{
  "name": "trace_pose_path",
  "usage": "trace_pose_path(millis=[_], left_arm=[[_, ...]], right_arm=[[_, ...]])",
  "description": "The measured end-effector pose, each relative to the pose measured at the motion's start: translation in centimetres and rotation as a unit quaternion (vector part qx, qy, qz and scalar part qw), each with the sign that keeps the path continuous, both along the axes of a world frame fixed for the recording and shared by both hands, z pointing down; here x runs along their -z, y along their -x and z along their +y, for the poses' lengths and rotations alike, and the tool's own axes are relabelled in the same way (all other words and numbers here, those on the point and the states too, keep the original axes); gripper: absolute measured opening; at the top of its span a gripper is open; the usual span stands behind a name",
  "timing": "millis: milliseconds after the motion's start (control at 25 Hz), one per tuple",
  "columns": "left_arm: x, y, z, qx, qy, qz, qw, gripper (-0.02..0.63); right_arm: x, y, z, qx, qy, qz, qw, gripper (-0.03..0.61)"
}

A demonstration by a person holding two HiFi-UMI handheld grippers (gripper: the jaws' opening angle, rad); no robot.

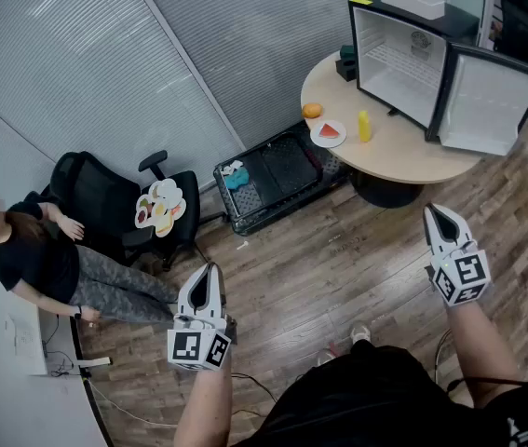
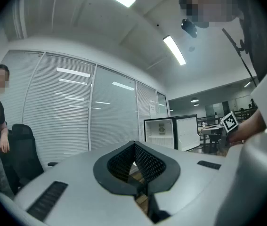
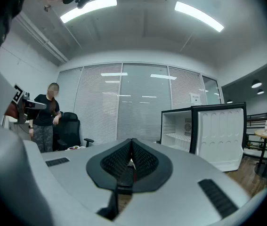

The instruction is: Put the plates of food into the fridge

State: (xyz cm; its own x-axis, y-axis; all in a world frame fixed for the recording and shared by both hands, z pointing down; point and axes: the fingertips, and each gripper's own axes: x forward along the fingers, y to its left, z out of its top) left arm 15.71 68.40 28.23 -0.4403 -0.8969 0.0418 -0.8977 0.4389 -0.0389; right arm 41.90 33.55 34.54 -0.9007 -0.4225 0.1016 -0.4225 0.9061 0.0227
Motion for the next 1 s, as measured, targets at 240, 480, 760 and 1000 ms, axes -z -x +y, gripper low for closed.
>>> trace_pose_path(millis=[240, 480, 760, 1000], left_arm=[[0.4, 0.0, -2.4, -0.007, -0.009, 0.001, 0.9999, 0.006], [1.0, 0.3, -5.0, -0.007, -0.009, 0.005, 0.9999, 0.006], [-0.7, 0.2, -8.5, -0.003, -0.013, 0.022, 0.9997, 0.006], [-1.1, -0.2, -11.2, -0.010, -0.020, 0.022, 0.9995, 0.006]], right_arm=[[-0.1, -0.1, -1.0, -0.006, -0.005, -0.010, 1.000, 0.006], [-1.7, 0.1, -2.0, 0.003, 0.002, 0.000, 1.000, 0.006], [-2.3, 0.4, -3.7, 0.025, -0.003, 0.001, 1.000, 0.006], [-4.3, 1.2, -4.2, 0.047, -0.011, 0.021, 0.999, 0.006]])
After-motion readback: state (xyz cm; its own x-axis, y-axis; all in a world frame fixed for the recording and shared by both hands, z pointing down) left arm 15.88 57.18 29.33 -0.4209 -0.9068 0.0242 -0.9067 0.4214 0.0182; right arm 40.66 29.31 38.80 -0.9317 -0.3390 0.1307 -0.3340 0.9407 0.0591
